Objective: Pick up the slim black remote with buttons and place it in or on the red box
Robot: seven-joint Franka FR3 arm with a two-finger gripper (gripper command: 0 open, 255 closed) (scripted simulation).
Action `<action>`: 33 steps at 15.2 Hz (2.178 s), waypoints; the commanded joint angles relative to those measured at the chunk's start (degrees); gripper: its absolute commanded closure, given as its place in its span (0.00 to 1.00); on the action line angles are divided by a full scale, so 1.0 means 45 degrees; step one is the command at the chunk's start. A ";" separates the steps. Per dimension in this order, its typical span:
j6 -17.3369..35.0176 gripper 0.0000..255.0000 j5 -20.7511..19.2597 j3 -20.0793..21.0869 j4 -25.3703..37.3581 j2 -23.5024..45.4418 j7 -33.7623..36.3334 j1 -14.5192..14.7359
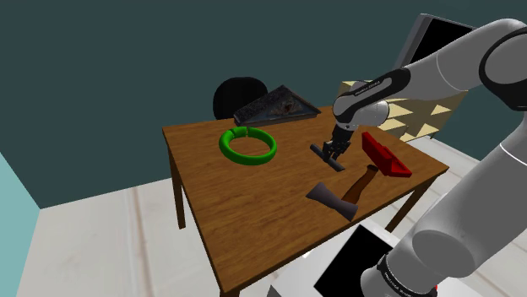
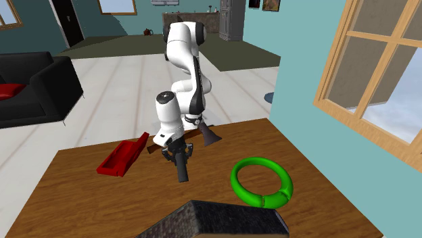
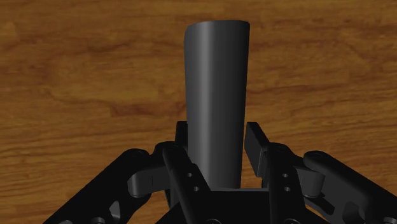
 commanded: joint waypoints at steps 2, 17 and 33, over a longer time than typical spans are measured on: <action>-0.0019 1.00 0.0010 0.0023 -0.0025 0.0015 0.0002 0.0019; -0.1998 1.00 -0.0835 0.0197 0.0715 -0.1378 0.0758 -0.0091; -0.4863 1.00 -0.1334 0.0530 0.2395 -0.2666 0.1338 -0.0171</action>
